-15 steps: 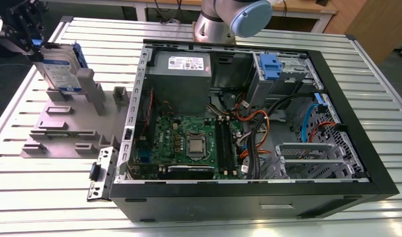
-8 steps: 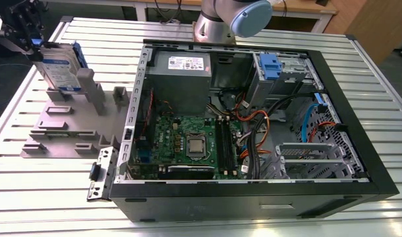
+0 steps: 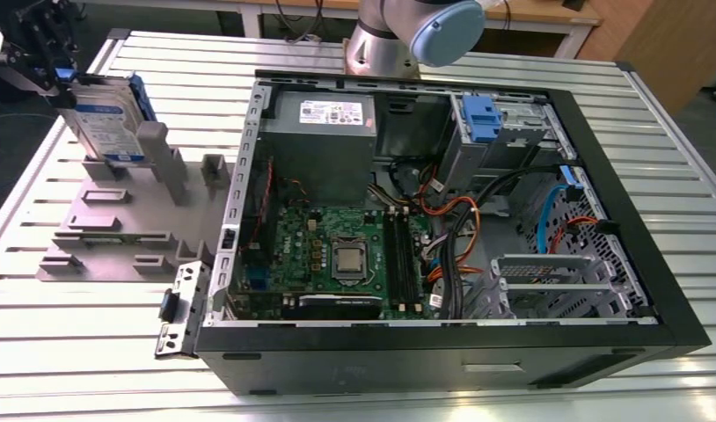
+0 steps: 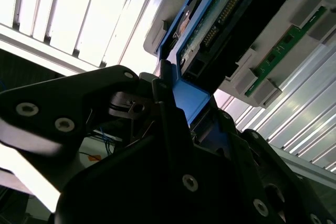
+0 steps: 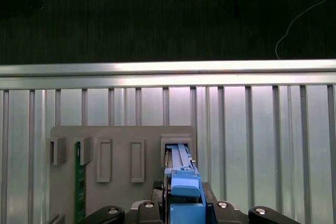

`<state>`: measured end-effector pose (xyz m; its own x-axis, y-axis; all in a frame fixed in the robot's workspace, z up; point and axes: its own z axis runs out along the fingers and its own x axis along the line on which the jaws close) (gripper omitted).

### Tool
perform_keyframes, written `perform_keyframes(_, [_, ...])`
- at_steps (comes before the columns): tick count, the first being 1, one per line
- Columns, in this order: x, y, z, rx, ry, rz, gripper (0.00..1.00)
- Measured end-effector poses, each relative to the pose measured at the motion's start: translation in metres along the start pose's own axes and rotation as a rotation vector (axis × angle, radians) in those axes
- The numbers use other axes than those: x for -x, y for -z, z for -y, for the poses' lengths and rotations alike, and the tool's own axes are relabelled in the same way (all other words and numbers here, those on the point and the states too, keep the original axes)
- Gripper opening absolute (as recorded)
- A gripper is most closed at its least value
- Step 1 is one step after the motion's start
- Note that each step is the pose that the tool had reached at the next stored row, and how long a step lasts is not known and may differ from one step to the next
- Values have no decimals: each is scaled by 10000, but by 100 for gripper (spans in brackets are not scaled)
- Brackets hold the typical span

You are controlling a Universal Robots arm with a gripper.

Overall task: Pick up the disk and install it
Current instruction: 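Pick up the disk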

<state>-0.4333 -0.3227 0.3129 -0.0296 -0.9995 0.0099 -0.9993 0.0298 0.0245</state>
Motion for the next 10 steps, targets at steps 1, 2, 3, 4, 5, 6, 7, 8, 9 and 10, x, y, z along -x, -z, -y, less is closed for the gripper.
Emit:
perform_keyframes(1, [0,3,0,2,1,-1,36])
perform_keyframes(2, [0,5,0,2,0,-1,36])
perform_keyframes(3, [0,8,0,0,0,0,36])
perform_keyframes(4, [0,10,0,0,0,0,36])
perform_keyframes(5, [0,12,0,-1,0,0,36])
perform_keyframes(6, [0,15,0,-1,0,0,36])
perform_keyframes(7, [0,17,0,0,0,0,36])
perform_keyframes(8, [0,20,0,-1,0,0,36])
perform_keyframes(9, [0,21,0,0,0,0,36])
perform_keyframes(10, [0,37,-1,0,0,0,36])
